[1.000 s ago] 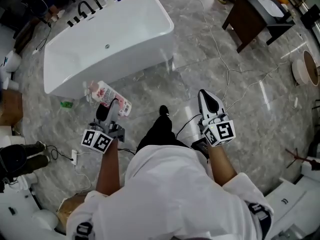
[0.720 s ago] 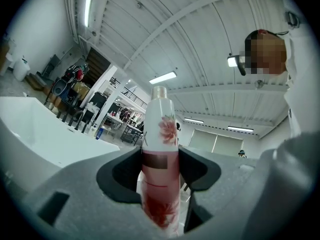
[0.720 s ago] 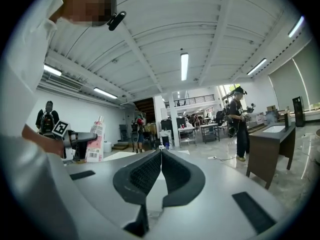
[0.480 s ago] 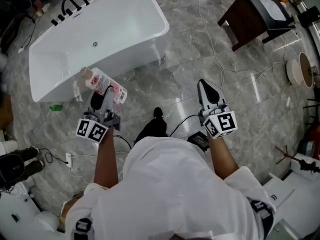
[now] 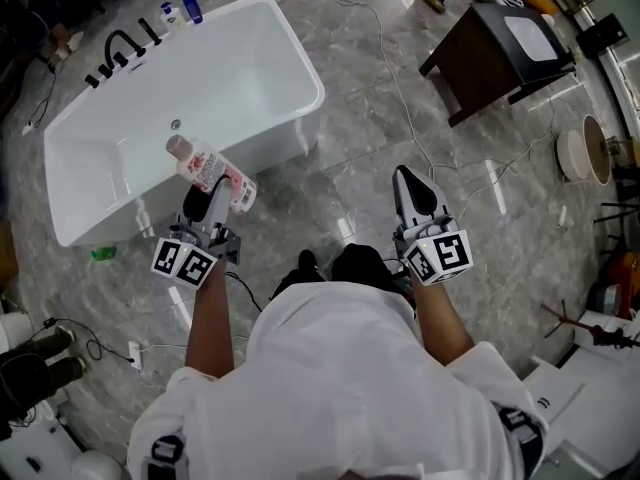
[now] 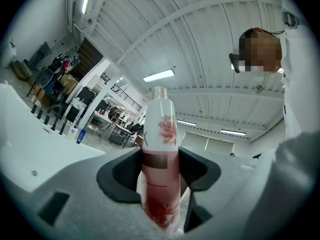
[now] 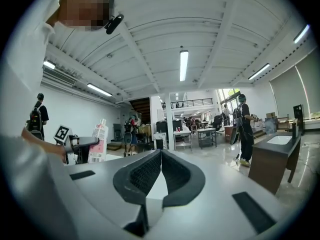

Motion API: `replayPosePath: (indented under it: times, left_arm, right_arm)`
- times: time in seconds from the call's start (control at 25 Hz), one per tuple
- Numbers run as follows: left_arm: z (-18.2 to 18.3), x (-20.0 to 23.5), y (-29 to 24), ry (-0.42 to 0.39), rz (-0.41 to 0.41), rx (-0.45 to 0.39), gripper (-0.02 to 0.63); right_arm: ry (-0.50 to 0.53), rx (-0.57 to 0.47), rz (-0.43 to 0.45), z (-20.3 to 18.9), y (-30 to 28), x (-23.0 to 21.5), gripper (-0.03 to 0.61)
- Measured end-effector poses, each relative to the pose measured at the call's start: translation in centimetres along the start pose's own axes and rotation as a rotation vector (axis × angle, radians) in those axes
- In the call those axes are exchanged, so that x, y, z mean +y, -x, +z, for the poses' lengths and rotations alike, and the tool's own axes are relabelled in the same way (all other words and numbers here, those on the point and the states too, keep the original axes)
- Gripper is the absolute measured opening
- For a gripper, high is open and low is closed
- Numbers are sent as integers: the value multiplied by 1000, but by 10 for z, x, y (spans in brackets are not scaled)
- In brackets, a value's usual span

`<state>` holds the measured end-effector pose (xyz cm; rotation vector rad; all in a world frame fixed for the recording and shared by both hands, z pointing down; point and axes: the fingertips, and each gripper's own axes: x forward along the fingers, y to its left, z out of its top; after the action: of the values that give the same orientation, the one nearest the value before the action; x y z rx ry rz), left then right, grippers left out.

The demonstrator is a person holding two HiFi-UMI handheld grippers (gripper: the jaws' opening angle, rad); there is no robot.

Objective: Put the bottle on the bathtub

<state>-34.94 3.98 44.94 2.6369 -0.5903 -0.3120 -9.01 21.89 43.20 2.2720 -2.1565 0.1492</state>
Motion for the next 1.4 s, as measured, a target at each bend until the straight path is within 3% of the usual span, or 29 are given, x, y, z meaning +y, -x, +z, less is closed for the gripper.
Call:
replayPosePath:
  times: [0.32, 0.76, 1.0, 1.2, 1.4]
  left_arm:
    - [-4, -1, -84, 8, -9, -14, 224]
    - [14, -24, -231, -1, 110, -58, 224]
    - [10, -20, -278, -14, 160, -50, 224]
    - [7, 9, -308, 17, 204, -53, 225]
    - [0, 27, -309, 32, 199, -80, 225]
  right_arm:
    - [-16, -40, 50, -1, -54, -70, 14]
    - [-20, -40, 211, 35, -155, -217, 14]
    - [-17, -36, 302, 36, -205, -250, 14]
    - [-51, -16, 321, 32, -254, -278, 14]
    - [-44, 0, 340, 21, -269, -275, 14]
